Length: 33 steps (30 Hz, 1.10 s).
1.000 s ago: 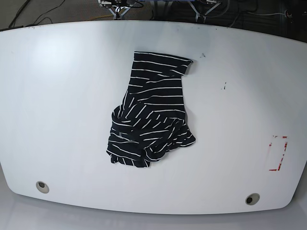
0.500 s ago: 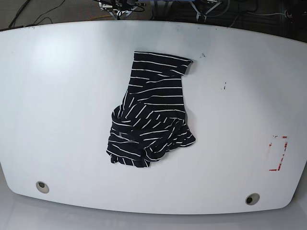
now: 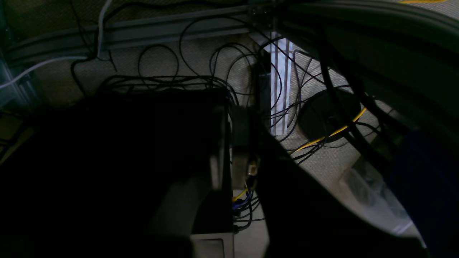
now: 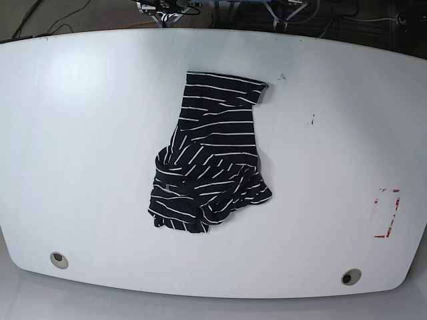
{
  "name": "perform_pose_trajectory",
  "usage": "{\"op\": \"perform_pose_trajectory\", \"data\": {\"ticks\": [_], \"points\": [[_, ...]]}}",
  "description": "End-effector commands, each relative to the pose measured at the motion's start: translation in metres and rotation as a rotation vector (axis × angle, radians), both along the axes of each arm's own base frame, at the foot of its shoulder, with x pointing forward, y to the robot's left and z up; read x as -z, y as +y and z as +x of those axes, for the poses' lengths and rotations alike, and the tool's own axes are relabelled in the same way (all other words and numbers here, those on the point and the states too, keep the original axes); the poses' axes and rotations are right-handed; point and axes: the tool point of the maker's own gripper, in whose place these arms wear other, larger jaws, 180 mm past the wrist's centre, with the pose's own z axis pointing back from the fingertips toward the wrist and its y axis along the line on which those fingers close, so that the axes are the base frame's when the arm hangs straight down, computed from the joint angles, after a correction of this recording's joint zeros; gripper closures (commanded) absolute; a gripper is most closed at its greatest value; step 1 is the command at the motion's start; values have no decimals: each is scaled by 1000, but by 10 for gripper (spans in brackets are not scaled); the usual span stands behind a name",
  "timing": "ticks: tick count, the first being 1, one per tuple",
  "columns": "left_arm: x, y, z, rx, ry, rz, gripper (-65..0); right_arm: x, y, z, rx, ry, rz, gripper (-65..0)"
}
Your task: Layout the t-shirt on the table in an organized manner, then fold the t-shirt properly
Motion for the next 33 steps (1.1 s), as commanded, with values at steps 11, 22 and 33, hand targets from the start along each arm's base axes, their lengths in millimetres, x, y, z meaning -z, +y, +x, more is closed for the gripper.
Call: {"op": "perform_pose_trajectory", "data": {"ticks": [11, 22, 33], "points": [[0, 0, -4, 2, 0, -3, -284, 0, -12, 2, 0, -16, -19, -96], [-3, 13, -7, -4, -52, 11, -409, -2, -23, -20, 21, -77, -45, -301], [-11, 30, -28, -3, -135, 24, -409, -17, -52, -27, 2, -147, -120, -301]]}}
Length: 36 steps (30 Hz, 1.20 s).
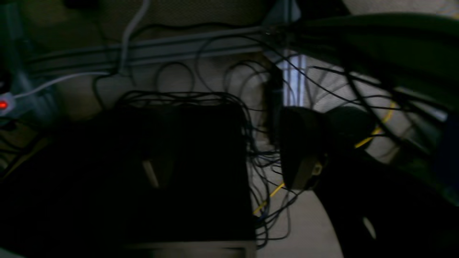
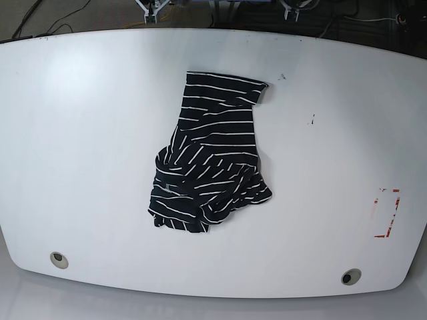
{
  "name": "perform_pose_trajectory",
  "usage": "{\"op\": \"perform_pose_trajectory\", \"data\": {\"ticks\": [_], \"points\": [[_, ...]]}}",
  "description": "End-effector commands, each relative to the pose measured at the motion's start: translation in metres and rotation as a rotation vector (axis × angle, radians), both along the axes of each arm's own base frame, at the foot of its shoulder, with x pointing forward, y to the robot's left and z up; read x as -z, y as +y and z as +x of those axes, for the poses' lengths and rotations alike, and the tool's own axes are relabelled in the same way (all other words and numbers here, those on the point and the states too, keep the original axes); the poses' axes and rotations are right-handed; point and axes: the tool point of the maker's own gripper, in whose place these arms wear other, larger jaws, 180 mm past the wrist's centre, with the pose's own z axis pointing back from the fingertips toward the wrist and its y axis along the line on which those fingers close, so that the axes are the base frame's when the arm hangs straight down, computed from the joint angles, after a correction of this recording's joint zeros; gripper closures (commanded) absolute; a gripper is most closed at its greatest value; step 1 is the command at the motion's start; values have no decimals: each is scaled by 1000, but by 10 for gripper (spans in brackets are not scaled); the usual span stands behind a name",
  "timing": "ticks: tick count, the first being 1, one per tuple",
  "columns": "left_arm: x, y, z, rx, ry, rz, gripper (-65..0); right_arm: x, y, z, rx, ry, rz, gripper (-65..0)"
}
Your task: Layout the t-shirt on the table in an organized manner, then fold the t-shirt properly
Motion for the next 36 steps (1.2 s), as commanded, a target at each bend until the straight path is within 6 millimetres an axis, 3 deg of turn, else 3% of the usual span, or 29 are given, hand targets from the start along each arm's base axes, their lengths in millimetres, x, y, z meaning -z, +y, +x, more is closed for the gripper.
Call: {"op": "perform_pose_trajectory", "data": {"ticks": [1, 4, 21, 36], "points": [[-2, 2, -9, 0, -9, 0, -409, -5, -8, -2, 2, -20, -17, -301], [-6, 14, -16, 5, -30, 15, -409, -8, -12, -8, -3, -22, -27, -301], [-33, 28, -62, 19, -154, 15, -409, -39, -35, -38, -40, -60, -94, -301], [-72, 40, -66, 88, -331, 49, -409, -73, -39, -47, -66, -118, -133, -291]]}}
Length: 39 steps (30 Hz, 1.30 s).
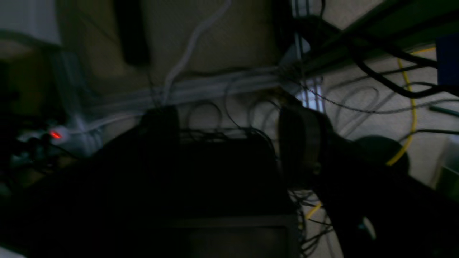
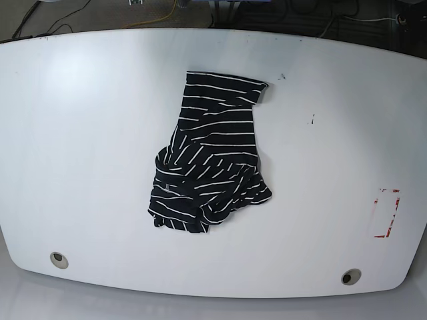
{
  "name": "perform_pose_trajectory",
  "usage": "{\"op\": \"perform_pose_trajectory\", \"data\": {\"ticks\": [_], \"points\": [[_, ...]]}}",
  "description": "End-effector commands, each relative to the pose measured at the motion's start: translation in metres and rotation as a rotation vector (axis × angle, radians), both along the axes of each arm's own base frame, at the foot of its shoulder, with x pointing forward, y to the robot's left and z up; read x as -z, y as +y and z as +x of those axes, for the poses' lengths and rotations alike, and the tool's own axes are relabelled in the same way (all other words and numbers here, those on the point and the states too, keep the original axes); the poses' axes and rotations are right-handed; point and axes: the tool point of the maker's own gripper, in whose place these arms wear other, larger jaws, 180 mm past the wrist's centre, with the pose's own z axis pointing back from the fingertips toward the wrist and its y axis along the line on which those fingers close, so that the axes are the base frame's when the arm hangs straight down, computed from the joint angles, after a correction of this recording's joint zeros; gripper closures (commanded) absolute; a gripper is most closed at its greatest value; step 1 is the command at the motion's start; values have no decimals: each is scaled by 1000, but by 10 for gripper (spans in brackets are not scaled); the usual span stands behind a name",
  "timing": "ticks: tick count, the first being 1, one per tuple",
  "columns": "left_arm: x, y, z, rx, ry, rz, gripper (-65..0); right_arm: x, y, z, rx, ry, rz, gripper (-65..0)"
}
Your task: Layout the t-shirt on the table in an organized manner, then fold the t-shirt properly
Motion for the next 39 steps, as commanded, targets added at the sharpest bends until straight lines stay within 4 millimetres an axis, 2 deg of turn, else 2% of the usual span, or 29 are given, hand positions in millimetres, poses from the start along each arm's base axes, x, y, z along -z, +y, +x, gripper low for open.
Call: {"op": "perform_pose_trajectory", "data": {"ticks": [1, 5, 12, 18, 25, 29, 39], "points": [[-11, 2, -12, 12, -14, 8, -409, -8, -1, -8, -1, -2, -7, -291], [-21, 5, -16, 8, -36, 18, -409, -18, 3, -10, 0, -18, -10, -292], [-41, 26, -17, -91, -95, 52, -410, -34, 0, -16, 5, -35, -20, -295], [-61, 32, -16, -106, -142, 62, -410, -50, 9, -20, 17, -60, 14, -296], [-86, 33, -7, -84, -212, 67, -411, -73, 10, -26, 4, -77, 9, -296], [-104, 35, 2, -108, -264, 69, -411, -82, 21, -30, -23, -77, 34, -296], [-148, 43, 20, -156, -378, 67, -413, -116, 33, -32, -23, -108, 34, -296]]}}
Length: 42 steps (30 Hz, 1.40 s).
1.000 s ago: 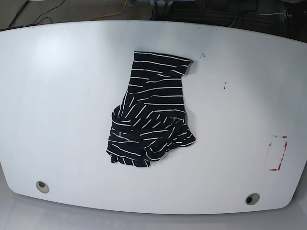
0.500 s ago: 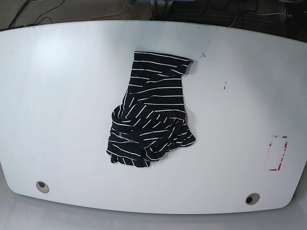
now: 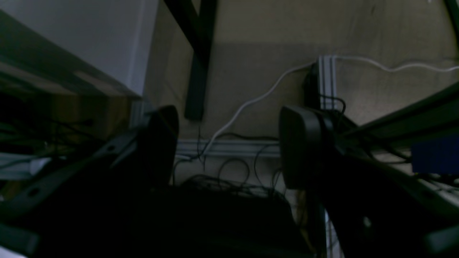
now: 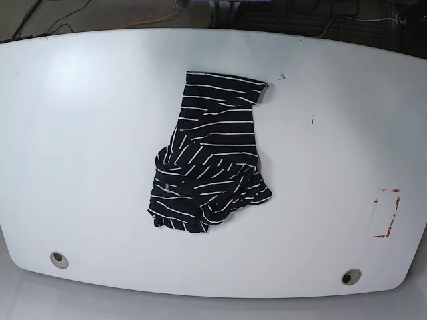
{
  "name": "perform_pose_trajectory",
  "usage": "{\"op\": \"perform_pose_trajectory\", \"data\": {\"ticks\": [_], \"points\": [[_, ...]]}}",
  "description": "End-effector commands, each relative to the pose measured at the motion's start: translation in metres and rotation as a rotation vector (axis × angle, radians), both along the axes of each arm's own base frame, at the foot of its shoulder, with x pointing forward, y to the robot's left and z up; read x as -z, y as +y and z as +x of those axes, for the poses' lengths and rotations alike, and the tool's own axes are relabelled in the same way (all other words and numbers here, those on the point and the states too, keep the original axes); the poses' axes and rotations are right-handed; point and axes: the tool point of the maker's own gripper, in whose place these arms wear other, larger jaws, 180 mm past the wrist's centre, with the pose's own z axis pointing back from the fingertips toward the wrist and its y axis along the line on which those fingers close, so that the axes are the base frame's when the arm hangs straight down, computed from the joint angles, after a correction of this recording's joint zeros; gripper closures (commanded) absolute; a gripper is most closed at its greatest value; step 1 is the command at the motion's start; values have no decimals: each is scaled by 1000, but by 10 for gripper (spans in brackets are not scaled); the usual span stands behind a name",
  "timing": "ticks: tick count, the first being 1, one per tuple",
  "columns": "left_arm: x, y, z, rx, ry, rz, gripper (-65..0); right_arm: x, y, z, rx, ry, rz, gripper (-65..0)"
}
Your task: Layout the t-shirt on the table in an organized manner, then fold the t-shirt properly
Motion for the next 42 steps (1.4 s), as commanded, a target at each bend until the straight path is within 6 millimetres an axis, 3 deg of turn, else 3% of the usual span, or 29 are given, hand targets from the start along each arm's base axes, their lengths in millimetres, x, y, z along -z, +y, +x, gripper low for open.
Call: {"op": "perform_pose_trajectory", "data": {"ticks": [1, 9, 16, 31, 37, 42], "points": [[-17, 0, 0, 13, -35, 4, -413, -14, 0, -2, 9, -16, -8, -296], [-54, -7, 21, 51, -124, 5, -413, -56, 0, 15, -4, -84, -34, -296], [-85, -15, 43, 82, -213, 3, -413, -81, -1, 50, -17, -188, -53, -296], [-123, -18, 79, 161, -337, 9, -413, -90, -4, 63, 45, -242, -31, -296], [-131, -7, 90, 149, -374, -5, -413, -96, -24, 66, 99, -265, -53, -296], [-132, -2, 100, 144, -363, -16, -413, -98, -40, 80, 109, -306, -93, -296]]}}
